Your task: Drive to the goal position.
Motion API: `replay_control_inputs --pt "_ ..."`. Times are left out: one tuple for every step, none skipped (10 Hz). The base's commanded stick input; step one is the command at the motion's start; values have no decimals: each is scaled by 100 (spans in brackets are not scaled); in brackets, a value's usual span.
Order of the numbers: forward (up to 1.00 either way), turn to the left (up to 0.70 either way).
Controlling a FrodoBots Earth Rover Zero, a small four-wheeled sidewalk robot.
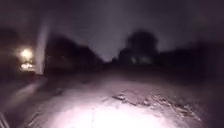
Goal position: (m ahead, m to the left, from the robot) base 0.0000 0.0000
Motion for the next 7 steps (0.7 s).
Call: replay_control_inputs --pt "70 0" --pt "70 0" --pt "70 0" --pt "70 0" --pt "70 0" --pt "70 0" --pt "70 0"
